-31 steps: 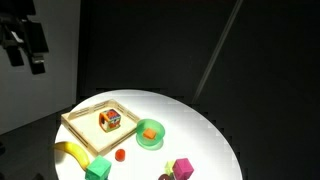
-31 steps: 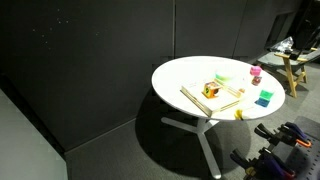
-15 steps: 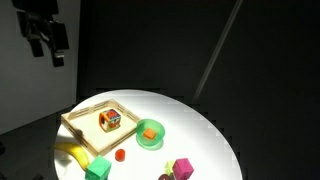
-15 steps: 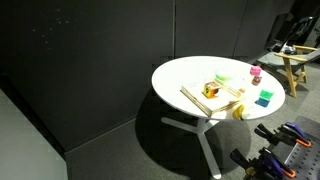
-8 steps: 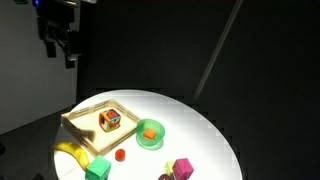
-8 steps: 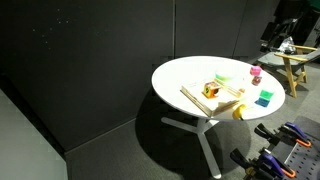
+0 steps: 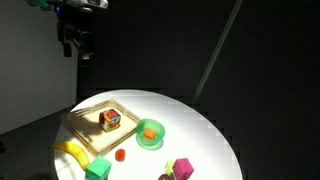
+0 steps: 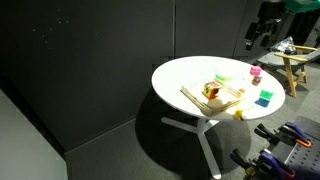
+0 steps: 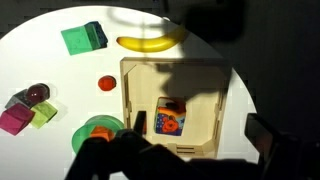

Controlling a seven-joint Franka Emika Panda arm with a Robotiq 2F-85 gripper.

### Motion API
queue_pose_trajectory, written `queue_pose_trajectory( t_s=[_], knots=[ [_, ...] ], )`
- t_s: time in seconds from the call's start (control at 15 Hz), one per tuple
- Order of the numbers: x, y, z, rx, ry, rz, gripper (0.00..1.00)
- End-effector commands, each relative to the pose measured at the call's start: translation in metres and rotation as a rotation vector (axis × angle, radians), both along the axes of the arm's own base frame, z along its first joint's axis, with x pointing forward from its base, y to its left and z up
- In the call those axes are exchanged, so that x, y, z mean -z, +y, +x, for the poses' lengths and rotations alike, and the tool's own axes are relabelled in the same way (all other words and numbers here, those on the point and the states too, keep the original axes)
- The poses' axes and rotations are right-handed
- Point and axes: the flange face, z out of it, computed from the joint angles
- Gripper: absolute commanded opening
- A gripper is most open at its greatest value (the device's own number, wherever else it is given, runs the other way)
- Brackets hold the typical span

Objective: Remove the plush toy from the box and put it on the table

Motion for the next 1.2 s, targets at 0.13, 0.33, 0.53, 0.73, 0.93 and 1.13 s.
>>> queue_pose_trajectory(
  t_s=[0.13, 0.33, 0.53, 0.73, 0.93, 1.13],
  knots=[
    [-0.021, 0.008, 0.039, 0.065, -0.025, 0.004, 1.0],
    [-0.023, 0.007, 0.056, 0.104, -0.021, -0.006, 1.0],
    [-0.018, 0.001, 0.072, 0.14, -0.012, -0.009, 1.0],
    [-0.007, -0.005, 0.087, 0.149, -0.002, -0.008, 1.0],
    [0.006, -0.012, 0.098, 0.146, 0.015, -0.009, 1.0],
    [0.022, -0.018, 0.106, 0.145, 0.024, -0.01, 1.0]
  ],
)
